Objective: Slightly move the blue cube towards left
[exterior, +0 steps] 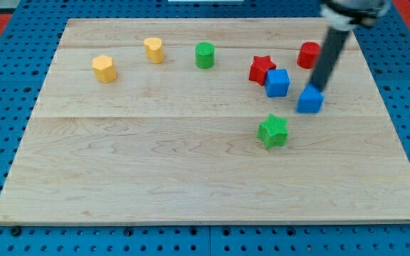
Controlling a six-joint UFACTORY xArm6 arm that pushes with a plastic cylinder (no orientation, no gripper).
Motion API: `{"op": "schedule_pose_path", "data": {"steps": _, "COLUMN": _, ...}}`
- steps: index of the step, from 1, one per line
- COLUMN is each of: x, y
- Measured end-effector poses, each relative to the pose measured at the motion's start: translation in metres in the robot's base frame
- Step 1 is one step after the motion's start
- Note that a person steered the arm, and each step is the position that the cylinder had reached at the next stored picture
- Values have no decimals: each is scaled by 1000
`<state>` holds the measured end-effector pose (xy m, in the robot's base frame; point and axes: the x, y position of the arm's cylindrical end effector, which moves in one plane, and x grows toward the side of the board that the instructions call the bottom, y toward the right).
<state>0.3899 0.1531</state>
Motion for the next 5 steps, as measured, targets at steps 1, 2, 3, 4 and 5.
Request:
{"op": "schedule_pose_path", "data": {"steps": 1, "x": 21, "y": -47}}
{"op": "schedule_pose_path", "data": {"steps": 2, "x": 15, "y": 2}}
{"op": "schedule_pose_path", "data": {"steps": 3, "x": -3, "y": 24}}
{"op": "schedule_pose_path", "data": {"steps": 4, "x": -23, "y": -9}}
{"op": "schedule_pose_path", "data": {"steps": 5, "x": -24, "y": -45}}
